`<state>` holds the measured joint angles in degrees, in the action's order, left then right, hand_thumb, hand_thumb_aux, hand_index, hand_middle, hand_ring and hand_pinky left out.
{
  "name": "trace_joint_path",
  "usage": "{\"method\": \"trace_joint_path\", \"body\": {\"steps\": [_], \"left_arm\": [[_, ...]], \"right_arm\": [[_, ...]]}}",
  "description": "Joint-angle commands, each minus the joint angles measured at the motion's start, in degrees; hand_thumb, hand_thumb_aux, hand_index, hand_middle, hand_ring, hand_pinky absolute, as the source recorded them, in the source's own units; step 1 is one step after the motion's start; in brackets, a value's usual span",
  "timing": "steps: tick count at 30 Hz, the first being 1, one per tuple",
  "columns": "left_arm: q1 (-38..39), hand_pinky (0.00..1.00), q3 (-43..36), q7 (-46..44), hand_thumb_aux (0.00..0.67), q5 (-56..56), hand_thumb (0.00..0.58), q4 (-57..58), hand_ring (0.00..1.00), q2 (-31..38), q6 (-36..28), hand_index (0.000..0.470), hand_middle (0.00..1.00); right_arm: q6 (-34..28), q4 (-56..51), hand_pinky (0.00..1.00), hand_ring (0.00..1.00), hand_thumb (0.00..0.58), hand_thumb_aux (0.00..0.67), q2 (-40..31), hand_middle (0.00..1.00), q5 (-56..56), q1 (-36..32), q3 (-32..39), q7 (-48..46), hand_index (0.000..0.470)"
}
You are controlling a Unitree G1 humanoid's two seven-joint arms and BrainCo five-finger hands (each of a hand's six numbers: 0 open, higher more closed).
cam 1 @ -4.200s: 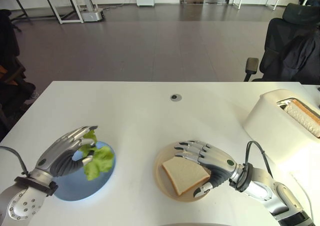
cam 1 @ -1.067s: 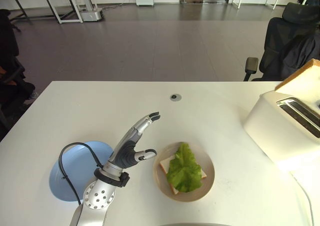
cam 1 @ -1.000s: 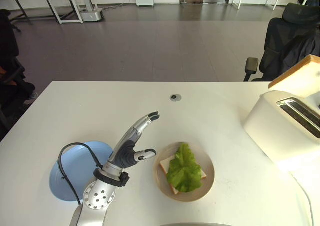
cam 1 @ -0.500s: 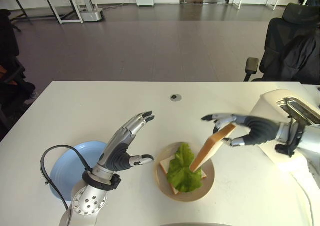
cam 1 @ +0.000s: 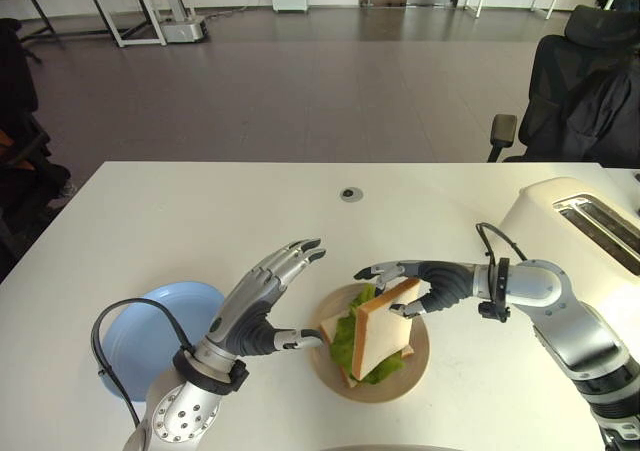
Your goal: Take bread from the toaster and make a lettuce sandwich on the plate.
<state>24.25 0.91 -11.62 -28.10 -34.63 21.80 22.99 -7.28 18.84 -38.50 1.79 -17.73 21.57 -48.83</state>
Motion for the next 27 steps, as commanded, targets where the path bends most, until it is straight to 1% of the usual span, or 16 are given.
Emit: {"method": "trace_joint_path", "body": {"steps": [1,7,9,11,12,13,17,19,23,27], "left_arm": [[2.2,0.0,0.3,-0.6,0.0,-4.7,0.0,-2.9,0.0,1.2,0.7,0.0,0.0],[5.3,0.0,3.4,-0.1,0.0,-12.1,0.0,-8.9,0.0,1.9,2.1,0.0,0.0],[6.0,0.0,3.0,-0.2,0.0,-14.8,0.0,-10.3,0.0,1.8,3.0,0.0,0.0],[6.7,0.0,0.8,-0.4,0.0,-19.1,0.0,-10.9,0.0,1.9,4.9,0.0,0.0],[6.9,0.0,-1.0,-0.5,0.0,-21.6,0.0,-10.8,0.0,1.7,5.9,0.0,0.0],[6.9,0.0,-3.0,-0.6,0.0,-24.3,0.0,-10.4,0.0,1.6,7.0,0.0,0.0],[5.9,0.0,-13.7,-1.1,0.0,-34.8,0.0,-6.0,0.0,1.3,11.1,0.0,0.0],[4.9,0.0,-17.9,-1.1,0.0,-39.0,0.0,-3.1,0.0,1.5,11.9,0.0,0.0],[2.8,0.0,-21.0,-0.2,0.0,-41.1,0.0,0.2,0.0,1.6,10.8,0.0,0.0],[0.0,0.0,-21.6,2.0,0.0,-40.0,0.0,7.3,0.0,2.5,9.2,0.0,0.0]], "right_arm": [[2.0,-5.5,0.0,0.0,0.58,0.67,2.0,0.0,-5.6,-1.7,3.9,-0.1,0.47],[6.0,-14.4,0.0,0.0,0.58,0.67,7.1,0.0,-10.6,-4.3,7.2,1.5,0.47],[7.2,-17.1,0.0,0.0,0.58,0.67,8.8,0.0,-12.0,-4.9,7.8,2.1,0.47],[8.5,-19.8,0.0,0.0,0.58,0.67,9.7,0.0,-12.9,-5.3,7.9,2.7,0.47],[9.1,-20.5,0.0,0.0,0.58,0.659,9.8,0.0,-13.1,-5.3,7.5,2.8,0.463],[9.6,-20.9,0.0,0.0,0.577,0.62,9.8,0.0,-13.2,-5.2,7.1,2.8,0.435],[11.1,-21.9,0.0,0.0,0.573,0.596,9.6,0.0,-13.4,-5.0,6.5,2.7,0.418],[11.4,-22.5,0.0,0.0,0.572,0.591,9.9,0.0,-13.6,-5.2,6.6,2.7,0.415],[11.9,-22.7,0.0,0.0,0.572,0.594,10.7,0.0,-13.9,-5.4,6.8,2.6,0.417],[12.0,-21.7,0.0,0.0,0.571,0.589,11.3,0.0,-14.1,-5.0,6.8,2.4,0.413]]}}
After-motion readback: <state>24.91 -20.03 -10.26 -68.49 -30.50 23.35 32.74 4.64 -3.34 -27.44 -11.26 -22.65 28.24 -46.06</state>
